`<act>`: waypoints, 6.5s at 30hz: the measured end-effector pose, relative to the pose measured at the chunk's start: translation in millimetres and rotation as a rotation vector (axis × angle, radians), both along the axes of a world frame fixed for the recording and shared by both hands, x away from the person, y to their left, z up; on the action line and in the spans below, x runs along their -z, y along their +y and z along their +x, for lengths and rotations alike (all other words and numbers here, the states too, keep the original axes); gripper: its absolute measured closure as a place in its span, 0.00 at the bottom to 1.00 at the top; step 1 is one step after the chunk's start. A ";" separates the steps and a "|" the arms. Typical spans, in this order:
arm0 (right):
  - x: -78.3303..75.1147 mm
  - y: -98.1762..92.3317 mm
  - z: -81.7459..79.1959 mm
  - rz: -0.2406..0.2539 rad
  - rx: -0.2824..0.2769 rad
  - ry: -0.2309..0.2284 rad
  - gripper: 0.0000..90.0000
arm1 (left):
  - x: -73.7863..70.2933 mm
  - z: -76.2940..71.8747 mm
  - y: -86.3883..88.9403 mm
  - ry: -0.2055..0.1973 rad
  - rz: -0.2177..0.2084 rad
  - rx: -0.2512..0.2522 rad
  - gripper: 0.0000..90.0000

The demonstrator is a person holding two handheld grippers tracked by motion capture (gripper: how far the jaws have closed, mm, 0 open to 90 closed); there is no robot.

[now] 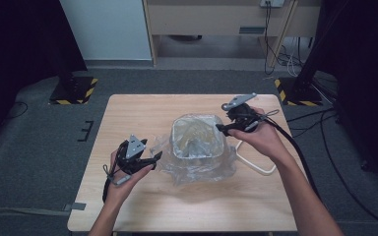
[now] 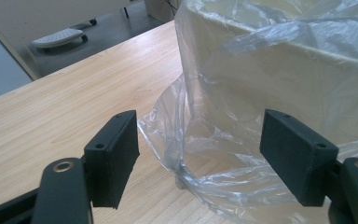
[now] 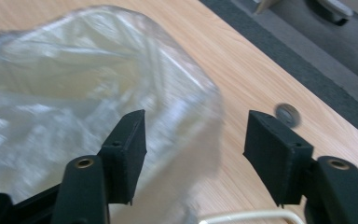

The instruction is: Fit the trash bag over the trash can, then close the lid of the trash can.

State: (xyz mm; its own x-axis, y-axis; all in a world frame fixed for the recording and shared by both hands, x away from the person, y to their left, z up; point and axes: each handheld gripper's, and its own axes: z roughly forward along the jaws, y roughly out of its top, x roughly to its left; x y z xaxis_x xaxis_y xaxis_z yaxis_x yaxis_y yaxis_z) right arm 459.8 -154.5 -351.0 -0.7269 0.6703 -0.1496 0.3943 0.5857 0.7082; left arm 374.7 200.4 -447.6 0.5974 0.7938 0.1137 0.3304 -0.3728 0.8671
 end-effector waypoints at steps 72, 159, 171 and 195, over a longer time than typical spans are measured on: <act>177.0 -204.6 2.9 0.105 0.531 0.059 0.85 | 29.8 13.4 36.3 0.110 -0.025 -0.086 0.07; 1.3 -50.3 12.0 0.252 -0.036 -0.040 0.86 | -13.9 6.1 29.2 0.022 -0.063 -0.055 0.06; 8.8 -23.1 29.4 0.233 -0.106 -0.017 0.86 | -18.1 5.6 25.8 0.015 -0.077 -0.050 0.06; 23.5 4.1 59.7 0.172 -0.218 0.044 0.86 | -29.1 6.3 10.2 -0.010 -0.097 -0.034 0.06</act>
State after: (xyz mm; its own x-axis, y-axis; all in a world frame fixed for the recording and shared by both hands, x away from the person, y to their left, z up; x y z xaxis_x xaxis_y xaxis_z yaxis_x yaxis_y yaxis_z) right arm 519.5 -150.5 -374.5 -0.8599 0.5104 -0.0121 0.3048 0.5322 0.7898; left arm 381.0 210.6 -418.6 0.5689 0.8214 0.0412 0.3330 -0.2759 0.9017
